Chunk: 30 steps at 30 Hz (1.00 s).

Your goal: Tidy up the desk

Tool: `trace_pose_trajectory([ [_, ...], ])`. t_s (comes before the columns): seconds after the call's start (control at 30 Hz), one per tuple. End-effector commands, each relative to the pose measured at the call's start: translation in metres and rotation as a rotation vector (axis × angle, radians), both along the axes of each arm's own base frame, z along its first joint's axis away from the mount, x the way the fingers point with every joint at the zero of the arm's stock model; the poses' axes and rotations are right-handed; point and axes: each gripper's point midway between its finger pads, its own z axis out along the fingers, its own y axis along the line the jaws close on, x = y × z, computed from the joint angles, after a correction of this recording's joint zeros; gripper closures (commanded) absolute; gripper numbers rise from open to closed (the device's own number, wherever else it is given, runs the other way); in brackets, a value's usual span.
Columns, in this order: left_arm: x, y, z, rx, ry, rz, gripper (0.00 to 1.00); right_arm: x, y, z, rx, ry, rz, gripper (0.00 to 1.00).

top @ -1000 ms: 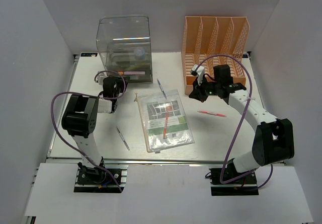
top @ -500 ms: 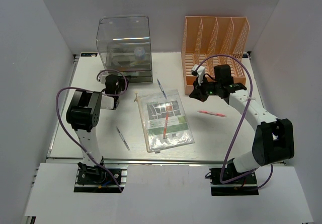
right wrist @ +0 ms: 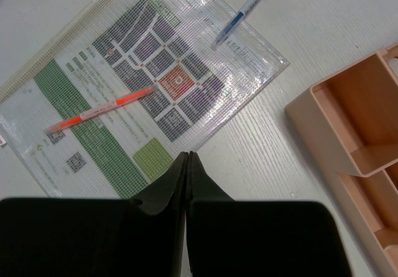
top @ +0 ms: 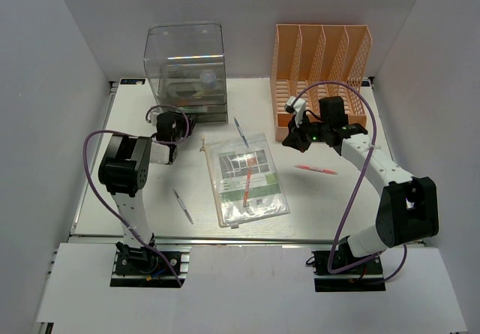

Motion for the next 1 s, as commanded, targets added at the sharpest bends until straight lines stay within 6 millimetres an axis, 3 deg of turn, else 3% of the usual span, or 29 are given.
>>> trace_pose_trajectory([
  [0.0, -0.007, -0.003, 0.002, -0.041, 0.007, -0.041, 0.63, -0.002, 0.000, 0.001, 0.009, -0.006, 0.020, 1.00],
  [0.2, -0.008, 0.000, -0.002, -0.044, 0.031, -0.020, 0.53, -0.004, 0.000, 0.001, 0.009, -0.003, 0.026, 1.00],
  [0.6, 0.003, 0.012, -0.007, -0.091, -0.049, 0.072, 0.72, -0.004, 0.000, -0.002, 0.005, 0.002, 0.033, 1.00],
  [0.83, -0.001, 0.017, -0.012, -0.103, -0.084, 0.096, 0.70, -0.006, 0.002, -0.003, 0.005, 0.007, 0.041, 1.00],
  [0.97, 0.000, 0.019, -0.005, -0.121, -0.133, 0.107, 0.67, -0.006, 0.002, -0.005, 0.004, 0.015, 0.040, 1.00],
])
